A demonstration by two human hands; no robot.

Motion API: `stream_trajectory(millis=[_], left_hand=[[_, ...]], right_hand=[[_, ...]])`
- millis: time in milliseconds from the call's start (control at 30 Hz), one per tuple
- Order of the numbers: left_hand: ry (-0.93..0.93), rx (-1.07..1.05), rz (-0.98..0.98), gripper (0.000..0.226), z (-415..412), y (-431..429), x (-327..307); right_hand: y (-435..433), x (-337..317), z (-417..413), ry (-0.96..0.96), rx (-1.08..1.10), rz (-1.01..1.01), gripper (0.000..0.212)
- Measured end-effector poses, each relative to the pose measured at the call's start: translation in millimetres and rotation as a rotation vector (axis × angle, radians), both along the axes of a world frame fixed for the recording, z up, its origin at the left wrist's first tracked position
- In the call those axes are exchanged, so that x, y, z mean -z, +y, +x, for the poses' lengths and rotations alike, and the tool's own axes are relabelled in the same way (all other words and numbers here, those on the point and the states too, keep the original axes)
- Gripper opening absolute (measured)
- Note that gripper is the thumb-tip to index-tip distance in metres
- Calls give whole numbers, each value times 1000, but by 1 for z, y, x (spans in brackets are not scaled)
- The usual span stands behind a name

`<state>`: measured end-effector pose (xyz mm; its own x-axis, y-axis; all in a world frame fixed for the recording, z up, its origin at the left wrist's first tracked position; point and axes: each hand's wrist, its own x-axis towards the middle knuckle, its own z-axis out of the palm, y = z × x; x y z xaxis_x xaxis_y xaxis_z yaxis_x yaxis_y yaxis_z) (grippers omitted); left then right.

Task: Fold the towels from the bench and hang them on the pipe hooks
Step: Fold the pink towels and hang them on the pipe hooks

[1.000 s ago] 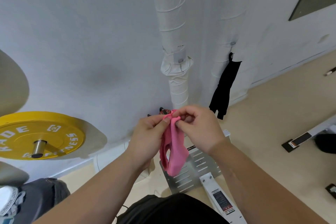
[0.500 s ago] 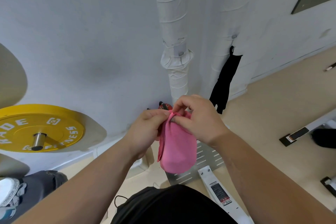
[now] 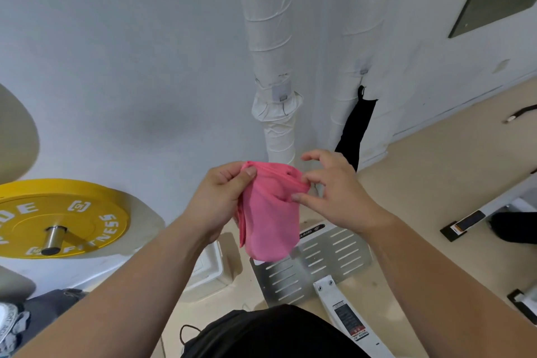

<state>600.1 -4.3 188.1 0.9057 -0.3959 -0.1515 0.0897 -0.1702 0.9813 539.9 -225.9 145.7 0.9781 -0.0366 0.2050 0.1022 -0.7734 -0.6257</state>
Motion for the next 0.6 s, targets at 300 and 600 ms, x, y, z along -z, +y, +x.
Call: stream_trajectory(millis=[300,600], left_hand=[[-125,13,22,17,23,9,-18],[-85,515,46,71,35,0,-76]], right_hand=[[-19,-58,5,39,-127,504,20],[-12,-78,5,-95,-98,833,26]])
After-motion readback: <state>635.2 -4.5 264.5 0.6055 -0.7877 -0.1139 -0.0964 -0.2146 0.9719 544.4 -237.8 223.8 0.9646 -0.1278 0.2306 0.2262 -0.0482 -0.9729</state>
